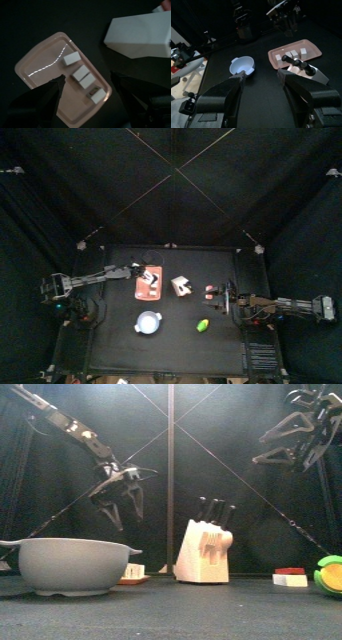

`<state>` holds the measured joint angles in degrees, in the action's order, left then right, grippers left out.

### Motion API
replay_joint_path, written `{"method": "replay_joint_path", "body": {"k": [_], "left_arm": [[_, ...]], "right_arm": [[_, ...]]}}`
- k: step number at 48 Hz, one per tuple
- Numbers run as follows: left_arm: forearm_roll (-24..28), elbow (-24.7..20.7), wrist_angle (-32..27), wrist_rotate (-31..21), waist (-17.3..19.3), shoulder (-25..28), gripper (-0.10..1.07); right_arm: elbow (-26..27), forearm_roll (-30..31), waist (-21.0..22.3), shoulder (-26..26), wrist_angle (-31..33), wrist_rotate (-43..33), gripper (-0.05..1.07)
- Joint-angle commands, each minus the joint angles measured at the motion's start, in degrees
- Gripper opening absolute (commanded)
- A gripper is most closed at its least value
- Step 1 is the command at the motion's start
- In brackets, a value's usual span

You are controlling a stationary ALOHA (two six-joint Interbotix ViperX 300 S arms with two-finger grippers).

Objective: Grab sushi piece from plate

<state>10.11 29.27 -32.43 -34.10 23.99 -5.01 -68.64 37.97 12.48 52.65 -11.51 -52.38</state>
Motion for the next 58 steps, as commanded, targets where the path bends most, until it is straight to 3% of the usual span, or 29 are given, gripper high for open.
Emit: {"method": "replay_joint_path", "body": {"k": [1,13,22,49,58], "left_arm": [[2.99,-4.57,-1.93,-3.08,-0.18,3.96,1.03],[11.6,-8.17,-3.96,-14.85,-1.23,10.2,1.03],[12.92,-8.7,-4.75,-19.25,-1.23,12.74,1.03],[12.66,-10.2,-5.19,-19.42,-1.23,17.49,1.03],[12.66,-10.81,-5.19,-19.34,-0.97,18.54,0.98]], "right_arm": [[0.18,-0.62,0.62,-0.18,-0.44,-0.09,0.88],[-0.09,-1.05,1.76,-0.26,-0.44,0.0,0.88],[-0.18,-1.05,2.99,-0.26,-0.35,0.0,0.88],[-0.35,-1.05,4.75,-0.44,-0.44,-0.09,0.88],[-0.44,-1.05,4.92,-0.53,-0.35,-0.09,0.88]]}}
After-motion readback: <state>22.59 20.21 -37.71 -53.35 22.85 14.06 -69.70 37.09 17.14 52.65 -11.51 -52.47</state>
